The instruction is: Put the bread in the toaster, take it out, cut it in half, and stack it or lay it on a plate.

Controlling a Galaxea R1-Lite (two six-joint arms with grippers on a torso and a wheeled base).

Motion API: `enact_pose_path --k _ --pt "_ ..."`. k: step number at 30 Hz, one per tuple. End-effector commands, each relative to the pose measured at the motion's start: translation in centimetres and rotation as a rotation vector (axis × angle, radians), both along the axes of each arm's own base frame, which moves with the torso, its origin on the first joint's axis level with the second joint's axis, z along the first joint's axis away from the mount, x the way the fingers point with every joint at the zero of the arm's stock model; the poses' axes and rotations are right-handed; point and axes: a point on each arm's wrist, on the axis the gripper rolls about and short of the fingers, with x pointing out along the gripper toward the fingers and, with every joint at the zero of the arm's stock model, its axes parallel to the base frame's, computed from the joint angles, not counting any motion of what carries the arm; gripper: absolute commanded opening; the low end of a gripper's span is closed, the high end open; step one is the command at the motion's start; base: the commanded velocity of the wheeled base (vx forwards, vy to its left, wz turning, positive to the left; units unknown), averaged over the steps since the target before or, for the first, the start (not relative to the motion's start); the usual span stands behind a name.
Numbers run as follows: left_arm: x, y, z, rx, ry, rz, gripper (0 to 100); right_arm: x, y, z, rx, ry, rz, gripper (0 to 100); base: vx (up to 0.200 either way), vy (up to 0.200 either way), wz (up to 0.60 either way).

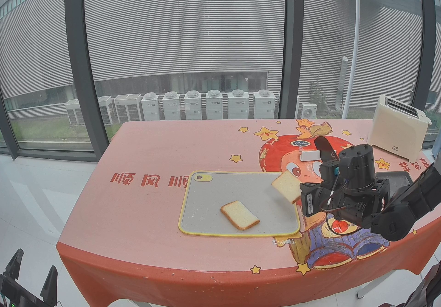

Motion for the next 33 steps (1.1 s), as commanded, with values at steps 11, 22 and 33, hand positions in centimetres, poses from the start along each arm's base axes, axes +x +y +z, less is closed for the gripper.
enact_pose_path --k 11,22,33 --pt "0.1 0.0 -0.5 0.001 0.019 -0.001 100 -0.5 0.7 0.1 0.003 -0.005 0.024 0 0.000 0.000 0.00" --pt "0.1 0.0 -0.5 0.003 0.019 0.000 100 -3.4 -1.5 2.3 0.033 -0.051 0.019 0 0.000 0.000 0.00" --pt "0.1 0.0 -0.5 0.003 0.019 -0.001 100 -6.5 -4.4 4.4 0.073 -0.118 -0.014 0 0.000 0.000 0.00"
